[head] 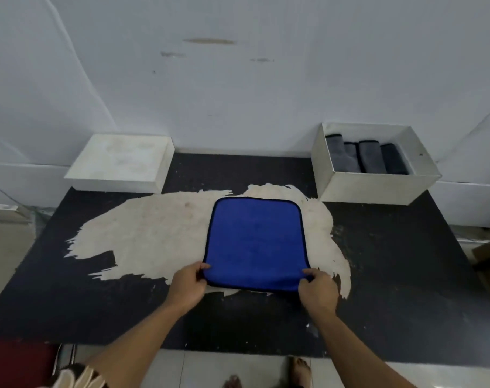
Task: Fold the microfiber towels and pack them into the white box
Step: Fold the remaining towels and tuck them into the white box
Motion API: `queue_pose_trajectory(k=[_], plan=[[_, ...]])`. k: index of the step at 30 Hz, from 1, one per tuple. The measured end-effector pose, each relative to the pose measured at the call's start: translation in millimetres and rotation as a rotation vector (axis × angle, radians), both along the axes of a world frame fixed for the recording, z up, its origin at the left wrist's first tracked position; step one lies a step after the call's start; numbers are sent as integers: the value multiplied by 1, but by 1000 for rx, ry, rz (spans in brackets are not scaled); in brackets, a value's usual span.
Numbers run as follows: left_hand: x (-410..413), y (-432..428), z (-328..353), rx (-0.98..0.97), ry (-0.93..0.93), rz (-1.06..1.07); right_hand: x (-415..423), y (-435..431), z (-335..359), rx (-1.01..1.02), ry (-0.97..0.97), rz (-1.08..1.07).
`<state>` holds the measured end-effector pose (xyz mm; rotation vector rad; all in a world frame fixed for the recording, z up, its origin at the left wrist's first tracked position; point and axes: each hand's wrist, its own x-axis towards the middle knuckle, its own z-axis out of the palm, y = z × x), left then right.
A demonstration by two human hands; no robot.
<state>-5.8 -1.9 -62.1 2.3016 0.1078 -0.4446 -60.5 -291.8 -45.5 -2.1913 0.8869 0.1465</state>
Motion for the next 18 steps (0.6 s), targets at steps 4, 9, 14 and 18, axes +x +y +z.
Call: queue_pose_trajectory(k=[4,9,14,18], plan=[[-9,3,-12,179,-56,-202,-10,-5,-12,-207,150,348],[3,8,-4,278,-197,-300,-5,-7,-9,-493,235,591],[13,19,4,319,-471,-475,-5,-4,-9,-726,172,717],[19,29,10,334,-538,-619,-8,-4,-13,-815,119,865]])
